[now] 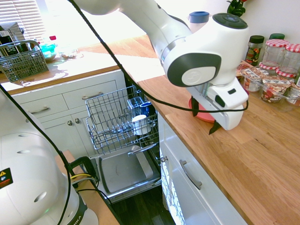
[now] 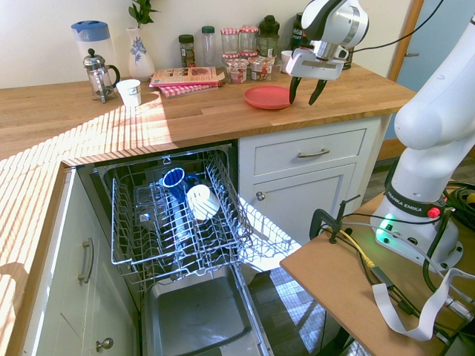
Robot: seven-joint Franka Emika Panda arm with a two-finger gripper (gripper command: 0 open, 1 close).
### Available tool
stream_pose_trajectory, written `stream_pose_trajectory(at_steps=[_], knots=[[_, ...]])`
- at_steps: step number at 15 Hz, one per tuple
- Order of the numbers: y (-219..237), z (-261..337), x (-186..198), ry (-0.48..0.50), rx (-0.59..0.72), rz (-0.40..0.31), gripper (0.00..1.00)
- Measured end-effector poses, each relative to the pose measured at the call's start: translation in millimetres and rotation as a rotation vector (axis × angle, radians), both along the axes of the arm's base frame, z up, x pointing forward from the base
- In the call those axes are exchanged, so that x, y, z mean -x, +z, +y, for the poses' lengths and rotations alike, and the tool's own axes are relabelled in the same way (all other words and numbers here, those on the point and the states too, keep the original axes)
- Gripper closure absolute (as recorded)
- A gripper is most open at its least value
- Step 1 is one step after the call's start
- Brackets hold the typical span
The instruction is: Put the plate in the dishwasher
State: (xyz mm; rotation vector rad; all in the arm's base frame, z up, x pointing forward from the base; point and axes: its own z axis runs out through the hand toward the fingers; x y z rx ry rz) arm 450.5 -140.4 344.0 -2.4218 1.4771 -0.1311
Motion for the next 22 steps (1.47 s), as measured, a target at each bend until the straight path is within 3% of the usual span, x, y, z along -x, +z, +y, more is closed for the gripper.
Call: stream_pose_trajectory(at_steps=[4, 5, 14, 22], knots=[[-1, -29, -25, -0.011, -0.074, -0.03, 0.0], [-5, -33, -33, -0.013, -0.084, -0.026, 1.0], [-17, -47, -78, 0.011, -0.153, -0.037, 1.0], [-24, -45, -84, 0.018, -0.163, -0.027, 1.0]])
